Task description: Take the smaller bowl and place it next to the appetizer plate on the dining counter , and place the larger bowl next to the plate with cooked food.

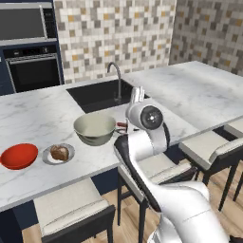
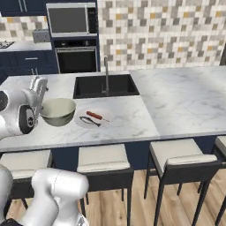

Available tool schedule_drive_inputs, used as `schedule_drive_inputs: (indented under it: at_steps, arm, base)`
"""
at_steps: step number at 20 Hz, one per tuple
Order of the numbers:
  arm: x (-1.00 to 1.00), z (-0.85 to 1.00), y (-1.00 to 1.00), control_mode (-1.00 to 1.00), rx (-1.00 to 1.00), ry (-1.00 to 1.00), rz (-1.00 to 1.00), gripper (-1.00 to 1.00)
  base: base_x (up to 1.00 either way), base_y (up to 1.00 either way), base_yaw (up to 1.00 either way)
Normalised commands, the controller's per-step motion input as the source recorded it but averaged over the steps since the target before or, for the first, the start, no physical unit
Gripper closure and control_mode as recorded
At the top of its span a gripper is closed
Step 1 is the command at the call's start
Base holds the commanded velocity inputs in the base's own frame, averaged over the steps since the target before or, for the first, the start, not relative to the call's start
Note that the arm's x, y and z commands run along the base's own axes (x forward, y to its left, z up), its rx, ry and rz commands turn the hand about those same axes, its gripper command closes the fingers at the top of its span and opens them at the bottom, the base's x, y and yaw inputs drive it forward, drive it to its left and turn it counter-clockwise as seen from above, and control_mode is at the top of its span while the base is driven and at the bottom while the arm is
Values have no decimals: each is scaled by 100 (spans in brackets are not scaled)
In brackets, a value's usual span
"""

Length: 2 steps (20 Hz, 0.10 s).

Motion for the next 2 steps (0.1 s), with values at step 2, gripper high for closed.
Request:
schedule_drive_inputs:
  at_steps: [2]
  arm:
    - [-100,-38,-41,-100,0,-21,-15,-100]
  base:
    - [0,0,0]
